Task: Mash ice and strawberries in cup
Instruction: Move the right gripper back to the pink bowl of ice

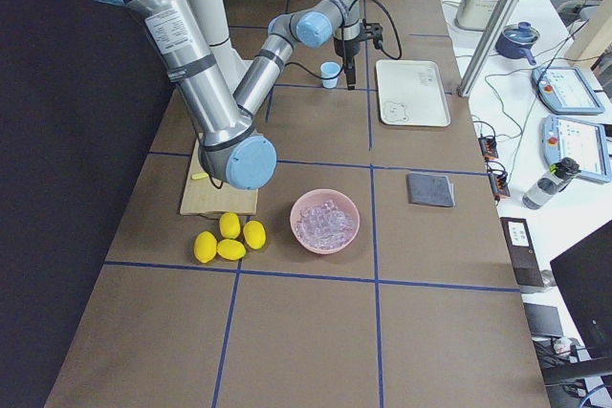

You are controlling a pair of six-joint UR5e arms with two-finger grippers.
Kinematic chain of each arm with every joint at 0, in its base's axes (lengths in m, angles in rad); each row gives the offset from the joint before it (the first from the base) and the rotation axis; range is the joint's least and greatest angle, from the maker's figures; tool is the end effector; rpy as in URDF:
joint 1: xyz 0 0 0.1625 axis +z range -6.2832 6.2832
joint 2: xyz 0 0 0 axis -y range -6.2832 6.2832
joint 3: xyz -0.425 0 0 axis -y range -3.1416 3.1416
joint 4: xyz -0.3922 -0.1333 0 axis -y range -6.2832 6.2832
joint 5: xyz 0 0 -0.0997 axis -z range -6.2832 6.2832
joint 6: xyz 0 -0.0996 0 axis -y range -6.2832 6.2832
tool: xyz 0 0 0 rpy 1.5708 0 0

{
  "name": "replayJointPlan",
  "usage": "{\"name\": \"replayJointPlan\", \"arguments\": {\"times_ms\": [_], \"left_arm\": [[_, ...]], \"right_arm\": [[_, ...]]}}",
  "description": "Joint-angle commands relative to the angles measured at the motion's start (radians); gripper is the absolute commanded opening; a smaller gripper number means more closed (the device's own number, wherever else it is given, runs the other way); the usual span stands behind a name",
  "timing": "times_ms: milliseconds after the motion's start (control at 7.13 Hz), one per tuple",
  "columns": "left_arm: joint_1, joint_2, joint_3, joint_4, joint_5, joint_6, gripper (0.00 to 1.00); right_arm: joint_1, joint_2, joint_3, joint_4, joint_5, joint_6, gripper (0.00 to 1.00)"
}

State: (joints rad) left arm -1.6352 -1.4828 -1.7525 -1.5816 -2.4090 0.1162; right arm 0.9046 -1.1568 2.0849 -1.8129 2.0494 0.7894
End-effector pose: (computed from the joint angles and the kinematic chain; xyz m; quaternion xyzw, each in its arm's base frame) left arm -0.0887 -0.4545 0.6050 0.0842 0.4004 0.0449 0.9114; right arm -0.2645 -0.4779 0.2429 0.0955 -0.3840 -0.0232 0.9181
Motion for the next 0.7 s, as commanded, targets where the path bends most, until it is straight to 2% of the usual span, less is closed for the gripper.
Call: {"name": "replayJointPlan", "arguments": {"times_ms": [0, 280, 421, 561], "left_arm": [[0.000, -0.002, -0.015, 0.000, -0.001, -0.001, 1.00], [0.000, -0.001, -0.033, 0.002, -0.001, -0.001, 1.00], [0.000, -0.001, -0.038, 0.002, 0.001, -0.001, 1.00], [0.000, 0.001, -0.039, 0.002, 0.001, -0.001, 1.00]], "right_arm": [[0.193, -0.252, 0.032, 0.076, 0.105, -0.302, 1.00], [0.255, -0.386, -0.029, 0.188, 0.137, -0.464, 1.00], [0.270, -0.450, -0.087, 0.293, 0.137, -0.496, 0.99], [0.270, -0.504, -0.186, 0.454, 0.137, -0.499, 1.00]]}}
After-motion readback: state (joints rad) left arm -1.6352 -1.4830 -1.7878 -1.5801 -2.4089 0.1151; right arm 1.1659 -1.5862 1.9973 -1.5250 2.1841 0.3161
